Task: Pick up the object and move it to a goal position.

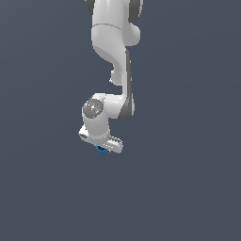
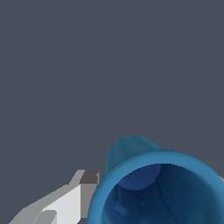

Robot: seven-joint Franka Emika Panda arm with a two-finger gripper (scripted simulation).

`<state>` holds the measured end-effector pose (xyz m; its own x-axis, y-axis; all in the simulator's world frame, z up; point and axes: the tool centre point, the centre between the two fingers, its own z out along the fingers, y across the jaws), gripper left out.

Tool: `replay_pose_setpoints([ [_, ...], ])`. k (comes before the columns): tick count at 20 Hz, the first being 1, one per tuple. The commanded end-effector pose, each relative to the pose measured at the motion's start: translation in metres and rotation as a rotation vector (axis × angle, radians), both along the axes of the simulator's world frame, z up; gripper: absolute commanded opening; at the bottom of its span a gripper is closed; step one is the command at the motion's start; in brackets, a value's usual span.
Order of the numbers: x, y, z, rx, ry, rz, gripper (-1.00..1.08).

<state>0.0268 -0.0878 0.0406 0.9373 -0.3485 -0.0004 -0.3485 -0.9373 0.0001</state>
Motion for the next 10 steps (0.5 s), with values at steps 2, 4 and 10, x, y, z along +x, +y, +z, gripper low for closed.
replay_pose_setpoints([
  [2,0.0002,-0.0001,-0.0003,0.000,0.000,0.000,-1.00],
  [4,0.0002,-0.0001,-0.0003,0.000,0.000,0.000,-1.00],
  [10,0.0011,-0.0048,0.0088,0.000,0.000,0.000,-1.00],
])
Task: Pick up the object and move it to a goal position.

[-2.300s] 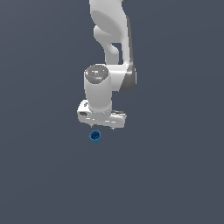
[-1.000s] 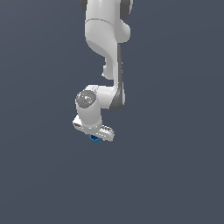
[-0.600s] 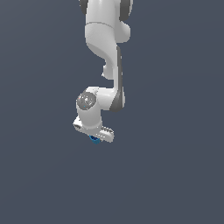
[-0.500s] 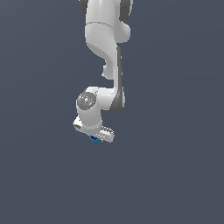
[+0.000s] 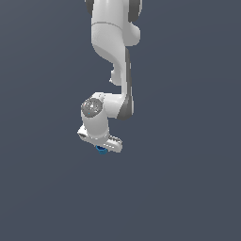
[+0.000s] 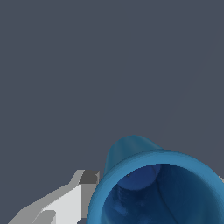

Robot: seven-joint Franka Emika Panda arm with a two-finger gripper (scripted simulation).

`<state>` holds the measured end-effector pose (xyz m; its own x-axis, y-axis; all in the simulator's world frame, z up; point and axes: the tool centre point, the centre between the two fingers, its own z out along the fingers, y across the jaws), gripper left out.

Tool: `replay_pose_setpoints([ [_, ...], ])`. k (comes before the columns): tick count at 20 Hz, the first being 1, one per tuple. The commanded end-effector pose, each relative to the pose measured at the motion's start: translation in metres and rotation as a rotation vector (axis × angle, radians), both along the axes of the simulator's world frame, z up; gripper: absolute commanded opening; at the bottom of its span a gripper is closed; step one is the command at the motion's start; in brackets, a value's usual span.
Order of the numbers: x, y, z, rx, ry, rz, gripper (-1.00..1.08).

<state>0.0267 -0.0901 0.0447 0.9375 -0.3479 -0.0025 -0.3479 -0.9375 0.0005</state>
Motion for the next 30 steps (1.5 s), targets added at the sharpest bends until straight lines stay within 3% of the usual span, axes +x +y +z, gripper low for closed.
replay_pose_setpoints([
  [1,0.002,-0.005,0.009,0.000,-0.002,-0.001,-1.00],
  [8,0.007,-0.029,0.053,0.000,-0.002,-0.001,-1.00],
  [23,0.026,-0.108,0.194,0.000,-0.002,-0.001,-1.00],
  [30,0.034,-0.130,0.234,-0.001,-0.002,-0.001,-1.00],
])
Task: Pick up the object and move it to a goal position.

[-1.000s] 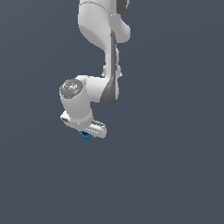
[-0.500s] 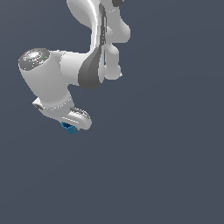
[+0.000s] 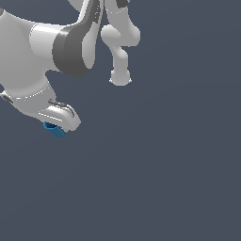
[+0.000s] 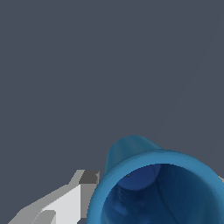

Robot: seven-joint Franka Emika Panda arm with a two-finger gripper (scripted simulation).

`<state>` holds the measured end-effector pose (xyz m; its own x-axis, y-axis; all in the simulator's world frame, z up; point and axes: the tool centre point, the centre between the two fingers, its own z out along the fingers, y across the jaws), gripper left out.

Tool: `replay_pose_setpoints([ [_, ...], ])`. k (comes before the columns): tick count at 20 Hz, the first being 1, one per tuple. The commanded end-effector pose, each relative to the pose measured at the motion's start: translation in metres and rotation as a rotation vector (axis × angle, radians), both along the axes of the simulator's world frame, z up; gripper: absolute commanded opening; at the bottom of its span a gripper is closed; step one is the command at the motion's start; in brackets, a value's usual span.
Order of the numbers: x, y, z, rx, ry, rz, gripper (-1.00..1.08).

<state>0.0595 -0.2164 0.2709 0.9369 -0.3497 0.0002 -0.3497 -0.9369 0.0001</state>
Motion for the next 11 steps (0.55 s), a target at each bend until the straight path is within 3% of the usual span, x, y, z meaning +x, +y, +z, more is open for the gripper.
replay_pose_setpoints([
  [1,0.002,-0.006,0.011,0.000,0.000,0.001,-1.00],
  [11,0.006,-0.014,0.026,0.000,0.000,0.001,-1.00],
])
